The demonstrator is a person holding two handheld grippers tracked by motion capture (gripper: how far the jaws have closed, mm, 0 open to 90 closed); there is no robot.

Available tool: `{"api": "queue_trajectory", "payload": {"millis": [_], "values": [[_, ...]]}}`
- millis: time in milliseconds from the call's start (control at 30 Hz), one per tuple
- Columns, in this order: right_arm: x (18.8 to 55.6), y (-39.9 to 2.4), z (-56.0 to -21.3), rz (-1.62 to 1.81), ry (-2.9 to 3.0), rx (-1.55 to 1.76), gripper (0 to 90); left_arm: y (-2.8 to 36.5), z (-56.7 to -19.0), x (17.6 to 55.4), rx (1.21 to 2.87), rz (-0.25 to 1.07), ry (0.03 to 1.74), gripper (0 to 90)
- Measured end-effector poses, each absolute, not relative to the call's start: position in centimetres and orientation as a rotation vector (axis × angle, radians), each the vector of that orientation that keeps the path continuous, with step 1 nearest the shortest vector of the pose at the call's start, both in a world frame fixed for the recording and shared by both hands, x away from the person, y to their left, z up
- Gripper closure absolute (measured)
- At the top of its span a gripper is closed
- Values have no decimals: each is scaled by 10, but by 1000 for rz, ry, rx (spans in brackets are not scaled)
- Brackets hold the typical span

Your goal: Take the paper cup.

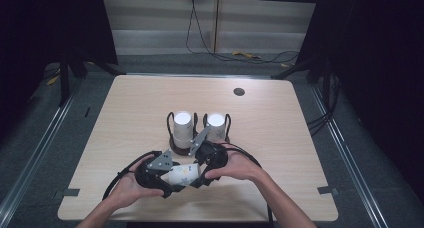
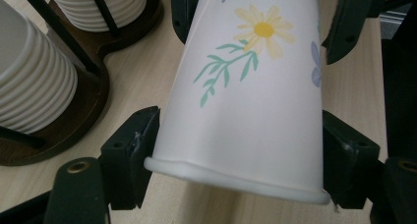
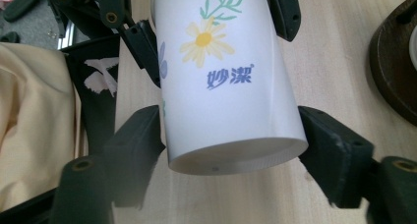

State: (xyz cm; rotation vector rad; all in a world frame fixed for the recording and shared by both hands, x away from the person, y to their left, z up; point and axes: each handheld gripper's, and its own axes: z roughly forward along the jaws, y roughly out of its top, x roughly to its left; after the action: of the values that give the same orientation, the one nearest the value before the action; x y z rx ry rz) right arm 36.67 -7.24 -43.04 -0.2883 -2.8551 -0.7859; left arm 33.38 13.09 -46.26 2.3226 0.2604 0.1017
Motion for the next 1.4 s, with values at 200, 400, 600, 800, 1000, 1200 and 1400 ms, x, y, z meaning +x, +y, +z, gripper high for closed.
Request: {"api": "queue_trajectory", "payload": {"millis": [200, 400, 600, 800, 1000, 1200, 1400], "values": [[365, -72, -432, -757, -2855, -266, 356, 131, -464, 333, 2324, 95, 253, 248], [365, -73, -432, -777, -2853, -253, 360, 134, -464, 333, 2298, 89, 250, 223], [364, -75, -429, -805, -2848, -268, 363, 137, -460, 335, 2244, 44, 301, 183], [365, -79, -424, -866, -2846, -262, 364, 141, -458, 336, 2162, 12, 339, 158], [362, -82, -422, -903, -2847, -298, 365, 142, -458, 336, 2163, 20, 346, 159], [361, -85, -424, -934, -2831, -318, 366, 144, -457, 336, 2141, 21, 352, 158], [359, -88, -424, -1004, -2831, -331, 368, 146, -457, 337, 2130, 14, 370, 157]]}}
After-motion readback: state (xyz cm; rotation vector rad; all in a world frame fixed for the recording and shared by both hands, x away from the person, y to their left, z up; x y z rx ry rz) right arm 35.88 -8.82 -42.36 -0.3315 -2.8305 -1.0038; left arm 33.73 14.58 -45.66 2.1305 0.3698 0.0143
